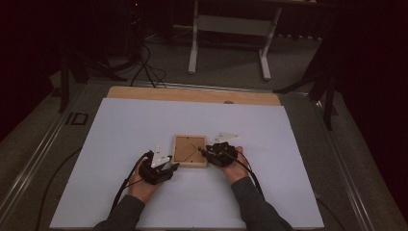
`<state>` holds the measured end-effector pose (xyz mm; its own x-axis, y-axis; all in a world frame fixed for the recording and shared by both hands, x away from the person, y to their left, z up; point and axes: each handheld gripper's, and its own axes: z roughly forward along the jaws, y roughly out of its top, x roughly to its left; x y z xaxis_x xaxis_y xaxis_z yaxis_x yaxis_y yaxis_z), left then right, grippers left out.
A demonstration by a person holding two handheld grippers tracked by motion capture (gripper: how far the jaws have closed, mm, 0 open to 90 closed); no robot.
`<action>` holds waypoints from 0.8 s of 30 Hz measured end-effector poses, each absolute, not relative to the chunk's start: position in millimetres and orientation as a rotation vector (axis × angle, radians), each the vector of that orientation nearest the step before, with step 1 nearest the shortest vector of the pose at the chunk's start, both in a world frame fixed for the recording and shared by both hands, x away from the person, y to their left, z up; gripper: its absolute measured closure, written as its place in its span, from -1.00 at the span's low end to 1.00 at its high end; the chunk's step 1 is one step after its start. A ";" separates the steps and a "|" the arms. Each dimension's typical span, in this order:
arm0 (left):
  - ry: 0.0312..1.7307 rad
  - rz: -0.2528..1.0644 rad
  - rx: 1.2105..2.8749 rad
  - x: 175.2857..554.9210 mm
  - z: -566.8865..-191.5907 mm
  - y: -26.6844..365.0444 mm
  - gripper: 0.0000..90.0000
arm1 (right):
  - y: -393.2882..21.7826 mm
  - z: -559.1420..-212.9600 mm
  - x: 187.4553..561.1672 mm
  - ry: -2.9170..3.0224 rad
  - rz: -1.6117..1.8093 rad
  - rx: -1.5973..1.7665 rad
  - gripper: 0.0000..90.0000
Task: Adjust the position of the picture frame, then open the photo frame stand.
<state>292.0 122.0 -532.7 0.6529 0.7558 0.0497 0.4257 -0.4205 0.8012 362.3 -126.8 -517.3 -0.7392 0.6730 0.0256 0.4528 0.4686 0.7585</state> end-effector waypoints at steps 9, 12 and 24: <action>0.899 0.510 2.097 292.5 -532.7 120.2 0.21 | -129.1 -516.5 360.3 2.454 1.146 0.913 0.42; 0.899 0.505 2.080 291.6 -530.9 121.2 0.17 | -131.8 -512.7 357.8 2.453 1.188 0.884 0.41; 0.908 0.498 2.043 289.7 -525.2 125.9 0.08 | -134.0 -507.9 344.7 2.492 1.196 0.802 0.50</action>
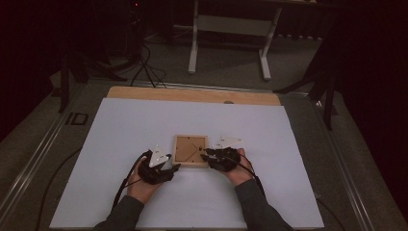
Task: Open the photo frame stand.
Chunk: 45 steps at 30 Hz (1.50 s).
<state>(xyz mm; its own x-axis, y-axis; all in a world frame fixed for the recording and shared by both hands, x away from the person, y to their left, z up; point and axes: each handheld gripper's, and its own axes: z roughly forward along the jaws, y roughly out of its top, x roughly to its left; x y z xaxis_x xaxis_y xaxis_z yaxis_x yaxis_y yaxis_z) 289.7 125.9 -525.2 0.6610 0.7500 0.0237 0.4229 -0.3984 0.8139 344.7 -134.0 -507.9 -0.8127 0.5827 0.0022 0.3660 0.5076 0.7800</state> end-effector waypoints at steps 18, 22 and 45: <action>0.927 0.483 2.016 292.8 -517.3 123.3 0.05 | -128.2 -516.8 339.6 2.502 1.166 0.745 0.99; 0.932 0.486 2.006 297.5 -516.6 119.9 0.05 | -125.6 -518.6 338.6 2.504 1.163 0.738 1.00; 0.924 0.508 2.073 320.3 -522.5 96.5 0.05 | -127.6 -520.9 339.4 2.502 1.202 0.750 1.00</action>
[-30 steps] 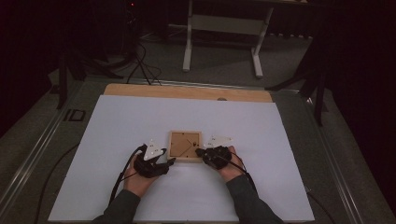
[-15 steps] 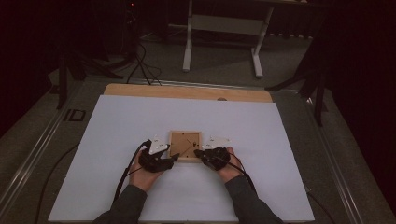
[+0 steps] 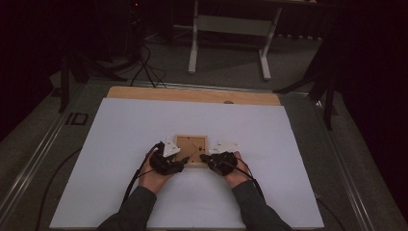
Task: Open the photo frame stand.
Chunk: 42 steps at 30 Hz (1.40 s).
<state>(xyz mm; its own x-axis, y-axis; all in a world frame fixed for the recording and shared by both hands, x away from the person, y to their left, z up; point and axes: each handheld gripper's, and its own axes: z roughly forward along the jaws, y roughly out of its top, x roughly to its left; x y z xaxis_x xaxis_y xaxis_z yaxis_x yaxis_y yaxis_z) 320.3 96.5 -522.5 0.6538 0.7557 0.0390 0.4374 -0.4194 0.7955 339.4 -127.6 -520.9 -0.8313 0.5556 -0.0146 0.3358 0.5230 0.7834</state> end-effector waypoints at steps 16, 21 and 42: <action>0.948 0.450 2.104 329.4 -514.1 92.7 0.13 | -127.6 -521.0 339.0 2.501 1.201 0.746 1.00; 0.949 0.457 2.106 329.7 -507.3 91.1 0.13 | -127.8 -521.1 339.2 2.501 1.203 0.746 1.00; 0.999 0.370 2.002 311.5 -493.7 126.9 0.04 | -127.8 -521.1 339.1 2.502 1.202 0.744 1.00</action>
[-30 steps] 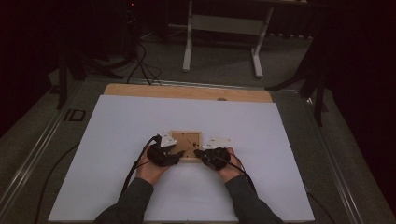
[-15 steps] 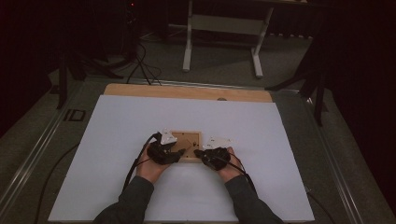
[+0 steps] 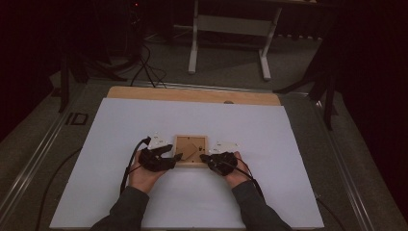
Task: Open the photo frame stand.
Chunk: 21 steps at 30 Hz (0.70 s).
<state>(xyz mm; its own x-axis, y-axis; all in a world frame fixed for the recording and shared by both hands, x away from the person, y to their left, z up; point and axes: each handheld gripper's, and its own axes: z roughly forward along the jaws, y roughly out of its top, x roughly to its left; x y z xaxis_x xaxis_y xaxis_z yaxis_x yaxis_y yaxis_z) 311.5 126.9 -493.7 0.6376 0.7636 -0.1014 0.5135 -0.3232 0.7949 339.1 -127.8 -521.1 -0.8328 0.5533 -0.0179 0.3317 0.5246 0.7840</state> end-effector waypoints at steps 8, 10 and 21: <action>1.012 0.342 2.052 307.9 -500.9 130.1 0.42 | -127.9 -521.1 339.2 2.503 1.202 0.741 1.00; 1.012 0.340 2.066 307.2 -501.8 130.0 0.50 | -127.8 -521.1 339.2 2.502 1.202 0.740 1.00; 0.994 0.322 2.138 306.8 -504.3 126.2 0.93 | -128.0 -521.1 339.4 2.503 1.204 0.739 1.00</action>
<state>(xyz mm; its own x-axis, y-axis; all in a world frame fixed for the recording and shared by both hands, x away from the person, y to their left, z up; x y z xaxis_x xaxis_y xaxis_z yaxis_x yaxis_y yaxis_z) 306.8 126.2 -504.3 0.6680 0.7399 -0.0789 0.5533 -0.4230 0.7176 339.4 -128.0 -521.1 -0.8348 0.5502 -0.0184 0.3291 0.5255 0.7845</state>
